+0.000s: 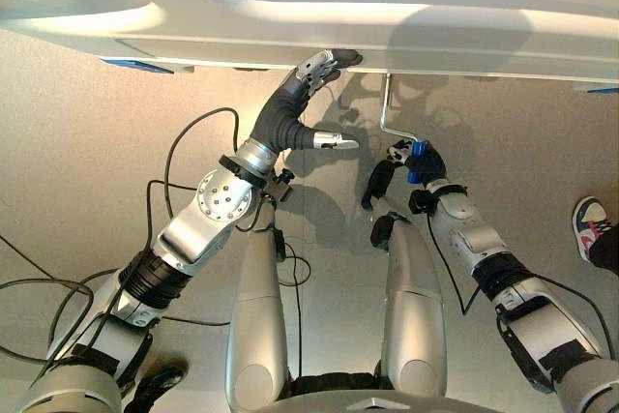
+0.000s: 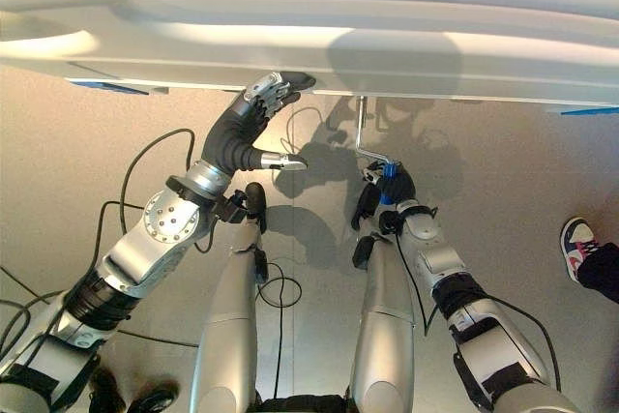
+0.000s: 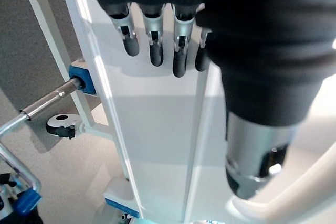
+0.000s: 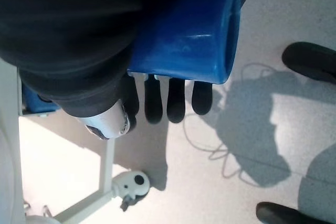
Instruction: Raise the hospital bed
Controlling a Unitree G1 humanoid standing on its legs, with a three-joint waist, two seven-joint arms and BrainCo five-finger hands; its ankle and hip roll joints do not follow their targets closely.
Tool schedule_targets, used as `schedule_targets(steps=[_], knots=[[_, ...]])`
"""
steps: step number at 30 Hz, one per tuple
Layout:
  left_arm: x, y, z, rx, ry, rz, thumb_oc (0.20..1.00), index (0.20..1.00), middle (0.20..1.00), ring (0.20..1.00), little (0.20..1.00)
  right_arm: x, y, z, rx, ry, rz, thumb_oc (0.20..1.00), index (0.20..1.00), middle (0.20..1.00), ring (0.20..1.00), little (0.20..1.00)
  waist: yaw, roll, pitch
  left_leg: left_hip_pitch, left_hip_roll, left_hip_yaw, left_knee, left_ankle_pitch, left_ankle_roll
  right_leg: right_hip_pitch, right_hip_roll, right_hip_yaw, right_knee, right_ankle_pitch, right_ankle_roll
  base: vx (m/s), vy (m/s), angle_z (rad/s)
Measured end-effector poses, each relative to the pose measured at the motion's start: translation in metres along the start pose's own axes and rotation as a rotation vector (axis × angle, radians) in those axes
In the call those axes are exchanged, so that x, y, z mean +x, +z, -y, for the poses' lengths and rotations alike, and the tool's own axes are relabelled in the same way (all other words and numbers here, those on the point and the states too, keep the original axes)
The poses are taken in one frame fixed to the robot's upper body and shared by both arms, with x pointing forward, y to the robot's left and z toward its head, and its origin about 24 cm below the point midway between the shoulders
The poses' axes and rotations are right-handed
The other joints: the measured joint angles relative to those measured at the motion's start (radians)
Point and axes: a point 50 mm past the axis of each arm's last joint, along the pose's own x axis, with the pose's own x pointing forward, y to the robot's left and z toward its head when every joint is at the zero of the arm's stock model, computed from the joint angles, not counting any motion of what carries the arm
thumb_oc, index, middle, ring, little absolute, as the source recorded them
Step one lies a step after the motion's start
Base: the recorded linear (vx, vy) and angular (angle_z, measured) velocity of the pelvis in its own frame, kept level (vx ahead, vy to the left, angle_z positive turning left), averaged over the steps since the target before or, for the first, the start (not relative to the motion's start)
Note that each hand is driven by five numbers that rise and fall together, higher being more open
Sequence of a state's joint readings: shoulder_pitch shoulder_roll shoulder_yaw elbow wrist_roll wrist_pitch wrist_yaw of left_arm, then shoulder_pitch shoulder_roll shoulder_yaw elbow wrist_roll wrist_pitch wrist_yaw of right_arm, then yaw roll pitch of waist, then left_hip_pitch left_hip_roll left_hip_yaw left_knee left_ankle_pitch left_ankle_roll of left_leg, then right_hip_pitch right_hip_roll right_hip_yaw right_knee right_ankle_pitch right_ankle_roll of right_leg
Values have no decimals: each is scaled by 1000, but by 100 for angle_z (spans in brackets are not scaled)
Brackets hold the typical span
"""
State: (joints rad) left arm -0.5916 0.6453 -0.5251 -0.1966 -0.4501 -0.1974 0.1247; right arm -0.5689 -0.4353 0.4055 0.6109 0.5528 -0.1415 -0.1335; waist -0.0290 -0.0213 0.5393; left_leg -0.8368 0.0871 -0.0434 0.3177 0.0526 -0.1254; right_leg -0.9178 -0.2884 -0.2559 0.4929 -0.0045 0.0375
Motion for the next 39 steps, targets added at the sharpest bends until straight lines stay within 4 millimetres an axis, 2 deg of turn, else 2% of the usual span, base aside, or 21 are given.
schedule_targets(steps=[13, 17, 23, 29, 32, 39], knots=[[1, 3, -3, 3, 14, 12, 1000, 1000, 1000, 1000, 1000, 3, 5, 0, -7, -8, 18, 200, 200, 200, 200, 200, -7, 1, -1, -12, 6, 1, 8, 2, -5, -19, 4, 2, 17, -2, -3, 0, 0, 0], [1, 4, -6, -5, 28, 15, 1000, 1000, 1000, 1000, 1000, 5, 8, 1, -4, -18, 22, 200, 200, 200, 200, 200, -5, 1, -1, -17, 9, 1, 6, 4, -10, -35, 4, 6, 32, -11, -16, 0, 0, 0], [2, 6, -7, -50, 35, 23, 1000, 1000, 1000, 1000, 1000, 15, 9, 15, -35, -90, -17, 200, 200, 200, 200, 200, 3, 1, -1, -36, 12, 4, 11, 5, -10, -65, 6, 12, 48, -14, -19, -1, -4, -1], [4, 9, -6, -93, 38, 35, 1000, 1000, 1000, 1000, 1000, 25, 6, 39, -87, -194, -129, 200, 200, 200, 200, 200, 49, 2, 0, -92, 10, -9, 66, -5, -28, -115, -3, 14, 109, -33, -27, -12, -16, 6], [4, 9, -8, -101, 41, 32, 1000, 1000, 1000, 1000, 1000, 27, 5, 47, -99, -229, -166, 200, 200, 200, 200, 200, 51, 2, 0, -138, -4, -27, 134, -30, -29, -146, -24, 12, 169, -69, -23, 4, 0, 18], [3, 17, -7, -127, 26, 56, 1000, 1000, 1000, 1000, 1000, 34, 13, 60, -166, -274, -212, 200, 200, 200, 200, 200, 74, 2, 0, -227, -13, -43, 274, -81, -27, -214, -41, 31, 270, -98, -25, 11, 0, 3]])
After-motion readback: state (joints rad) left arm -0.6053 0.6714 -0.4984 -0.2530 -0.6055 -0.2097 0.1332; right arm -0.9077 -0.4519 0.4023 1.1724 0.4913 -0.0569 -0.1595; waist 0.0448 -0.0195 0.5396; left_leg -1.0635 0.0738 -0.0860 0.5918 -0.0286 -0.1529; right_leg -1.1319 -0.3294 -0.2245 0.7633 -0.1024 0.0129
